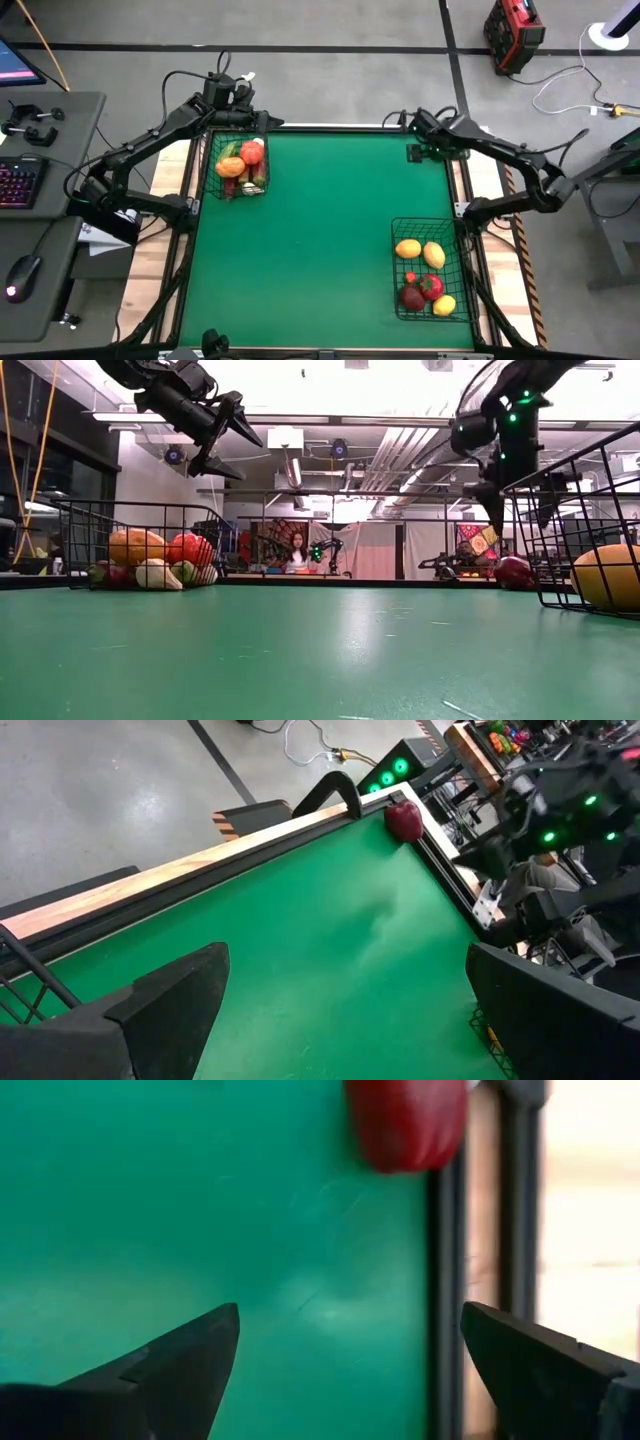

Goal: Sort produce into baskets
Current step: Put the red apple into the bottom black wire basket

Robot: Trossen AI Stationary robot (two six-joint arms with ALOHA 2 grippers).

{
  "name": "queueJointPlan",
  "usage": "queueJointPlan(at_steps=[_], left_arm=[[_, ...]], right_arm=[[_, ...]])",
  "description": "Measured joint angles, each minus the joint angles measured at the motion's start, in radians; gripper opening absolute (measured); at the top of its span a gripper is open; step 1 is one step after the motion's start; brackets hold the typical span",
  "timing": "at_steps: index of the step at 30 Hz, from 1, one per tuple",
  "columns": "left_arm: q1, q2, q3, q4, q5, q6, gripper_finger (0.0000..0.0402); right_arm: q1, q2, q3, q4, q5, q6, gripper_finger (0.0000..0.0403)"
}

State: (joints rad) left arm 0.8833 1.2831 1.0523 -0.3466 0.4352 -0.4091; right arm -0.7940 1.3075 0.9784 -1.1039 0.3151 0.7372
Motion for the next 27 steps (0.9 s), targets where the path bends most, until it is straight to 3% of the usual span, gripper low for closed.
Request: queueJointPlan(at_steps=[5,12,21,27], left_arm=[[0.0,0.0,0.0,0.0,0.0,0.0,0.0397],[0.0,0.0,0.0,0.0,0.0,-0.005,0.0397],[-0.001,0.0,0.0,-0.001,0.0,-0.006,0.0397],[0.0,0.0,0.0,-0.001,0.0,0.008,0.0397]], right_arm=[[-0.003,0.001,-0.066,0.15,-0.029,0.072,0.0374],[-0.14,0.111,-0.082,0.283,0.04,0.078,0.0374],[-0.129,0.216,-0.035,0.313,0.203,0.31,0.0374],[-0.129,0.22,-0.035,0.336,0.125,0.46,0.0374]])
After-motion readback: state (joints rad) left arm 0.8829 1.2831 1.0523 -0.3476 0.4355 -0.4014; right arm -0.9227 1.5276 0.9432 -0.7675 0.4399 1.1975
